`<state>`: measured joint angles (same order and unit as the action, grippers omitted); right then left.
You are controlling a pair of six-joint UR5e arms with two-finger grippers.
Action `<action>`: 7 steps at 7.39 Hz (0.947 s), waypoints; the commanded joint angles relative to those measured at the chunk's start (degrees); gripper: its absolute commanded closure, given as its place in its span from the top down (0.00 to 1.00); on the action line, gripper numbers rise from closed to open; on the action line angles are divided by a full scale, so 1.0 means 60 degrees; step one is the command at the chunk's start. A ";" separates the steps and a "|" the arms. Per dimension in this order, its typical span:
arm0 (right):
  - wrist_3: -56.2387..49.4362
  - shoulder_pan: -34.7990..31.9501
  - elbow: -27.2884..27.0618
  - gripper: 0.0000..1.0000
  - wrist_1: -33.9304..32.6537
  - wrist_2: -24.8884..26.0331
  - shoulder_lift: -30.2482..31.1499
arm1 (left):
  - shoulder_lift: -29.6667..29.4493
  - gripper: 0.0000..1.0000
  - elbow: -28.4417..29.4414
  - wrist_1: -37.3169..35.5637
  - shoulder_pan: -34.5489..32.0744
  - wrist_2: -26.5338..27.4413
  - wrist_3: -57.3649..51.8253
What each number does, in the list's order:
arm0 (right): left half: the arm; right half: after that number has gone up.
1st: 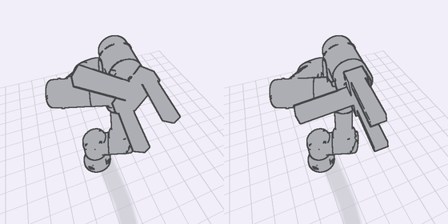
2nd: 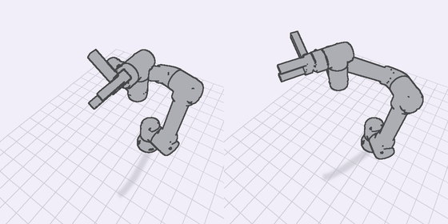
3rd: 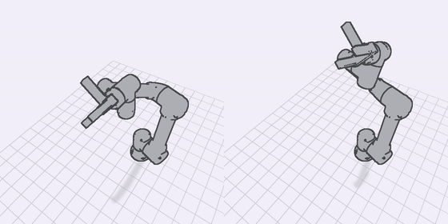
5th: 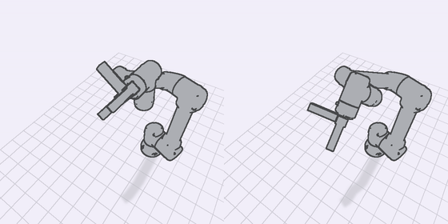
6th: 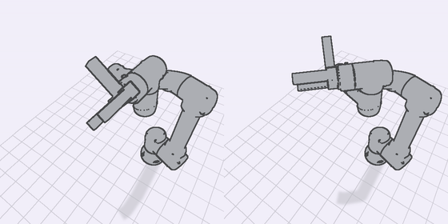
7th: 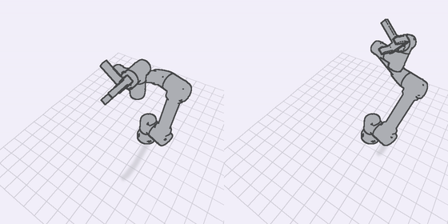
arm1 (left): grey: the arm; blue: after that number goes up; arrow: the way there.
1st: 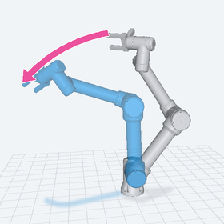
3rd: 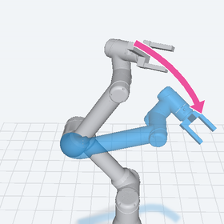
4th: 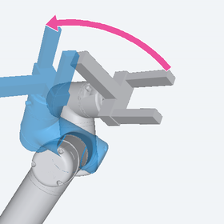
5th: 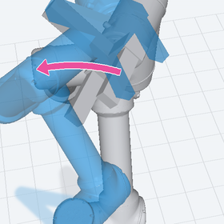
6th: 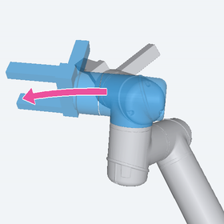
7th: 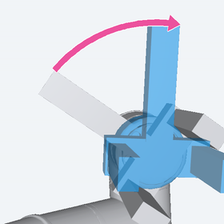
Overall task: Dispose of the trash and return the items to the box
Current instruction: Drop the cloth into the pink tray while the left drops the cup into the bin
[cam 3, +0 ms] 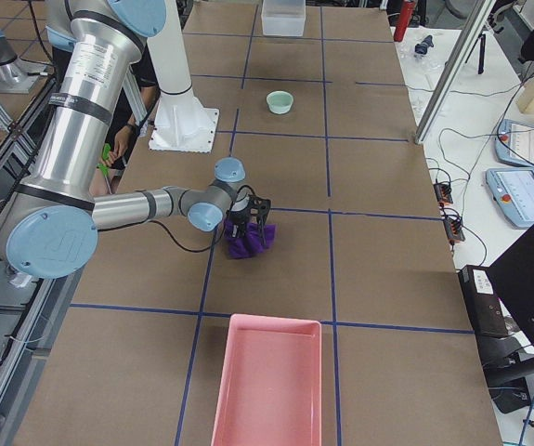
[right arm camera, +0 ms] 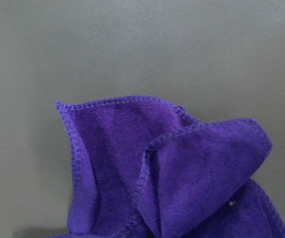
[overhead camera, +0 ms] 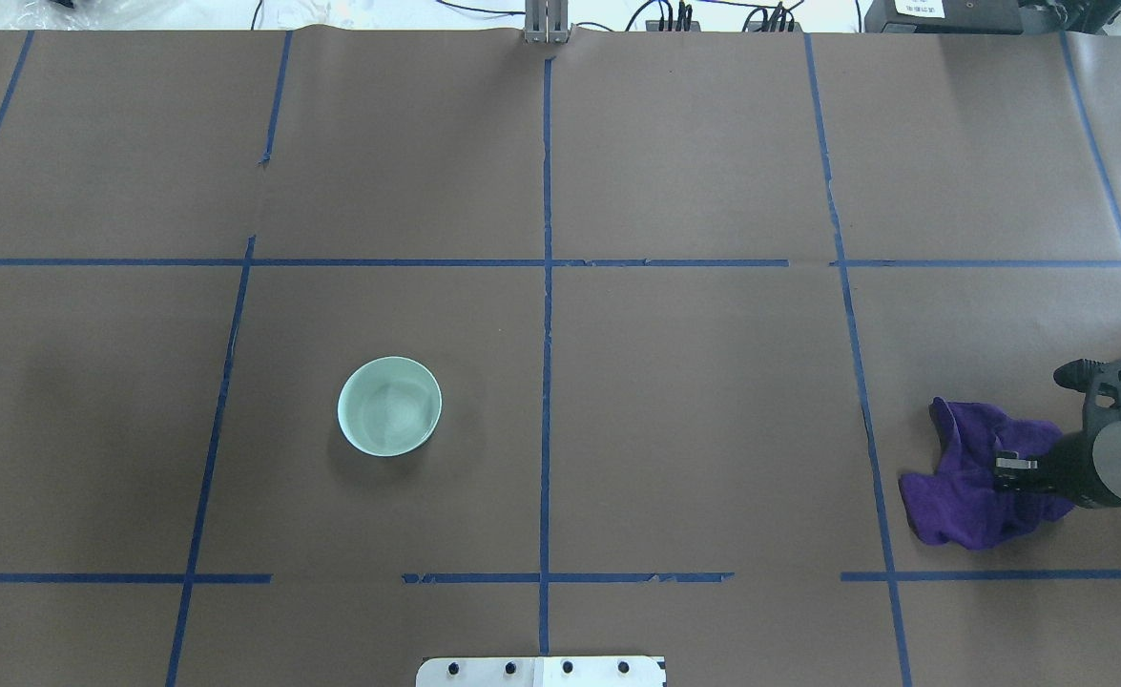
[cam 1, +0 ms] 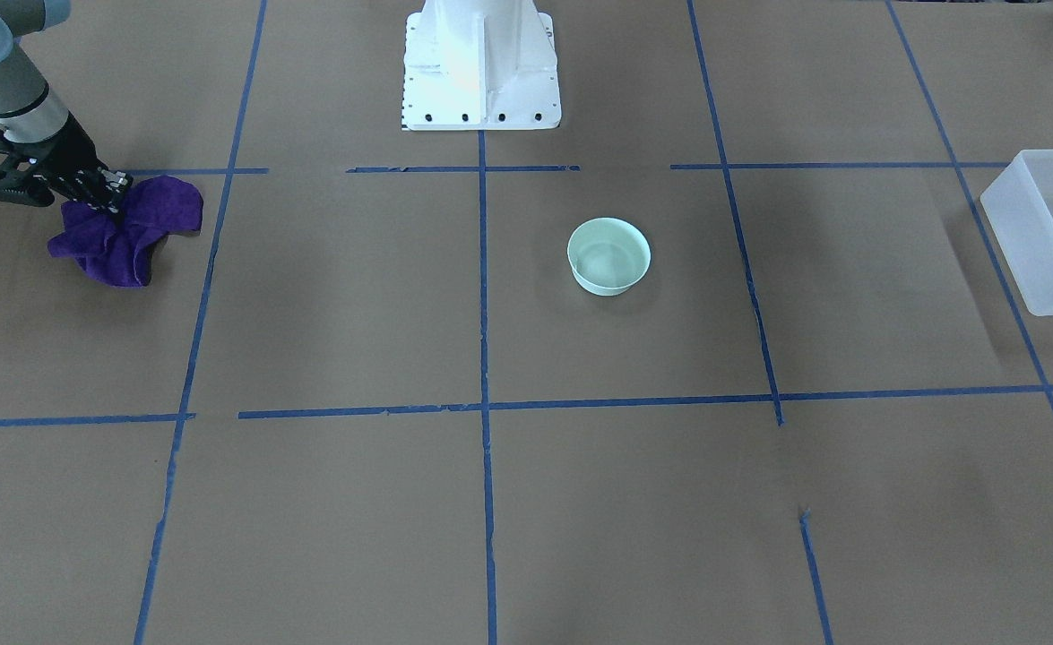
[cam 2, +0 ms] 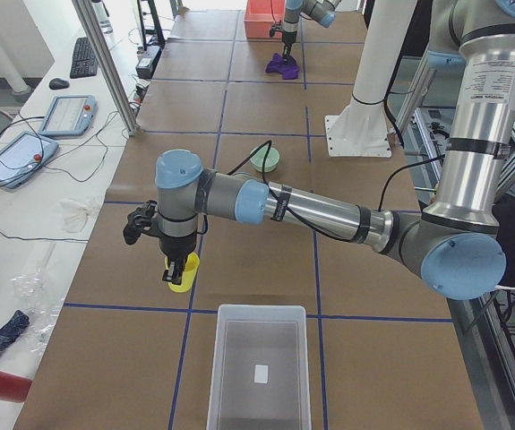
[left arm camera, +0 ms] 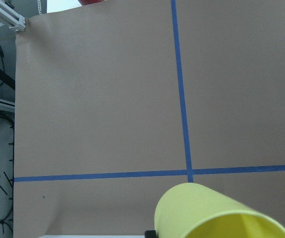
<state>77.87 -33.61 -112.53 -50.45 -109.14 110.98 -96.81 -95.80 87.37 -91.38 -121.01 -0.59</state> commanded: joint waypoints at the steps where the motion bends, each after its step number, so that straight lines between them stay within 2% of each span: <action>1: -0.0073 -0.0502 -0.0433 0.00 -0.0102 -0.0701 0.0078 | 0.0357 0.00 0.0249 0.0043 -0.0223 0.0012 -0.0444; 2: -0.0088 -0.0999 -0.0579 0.00 -0.0102 -0.1142 0.0078 | 0.0736 0.00 0.0191 0.0057 -0.0253 -0.0017 -0.0386; 4: -0.0685 -0.1821 -0.0829 0.00 -0.0436 -0.1409 0.0063 | 0.1323 0.00 0.0205 0.0087 -0.0224 -0.0090 -0.0139; 5: -0.1689 -0.2288 -0.1395 0.00 -0.1715 -0.1425 -0.0024 | 0.1847 0.00 0.0220 0.0420 -0.0224 -0.0163 -0.0079; 6: -0.2859 -0.3062 -0.1879 0.00 -0.3381 -0.1425 -0.0402 | 0.2621 0.00 0.0249 0.1149 -0.0209 -0.1005 -0.0064; 7: -0.3857 -0.3809 -0.2145 0.00 -0.4819 -0.1468 -0.1058 | 0.3079 0.00 0.0409 0.1852 -0.0180 -0.1231 -0.0049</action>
<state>62.40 -51.07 -122.78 -68.54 -117.69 108.41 -82.43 -94.13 93.61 -92.62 -125.62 -1.07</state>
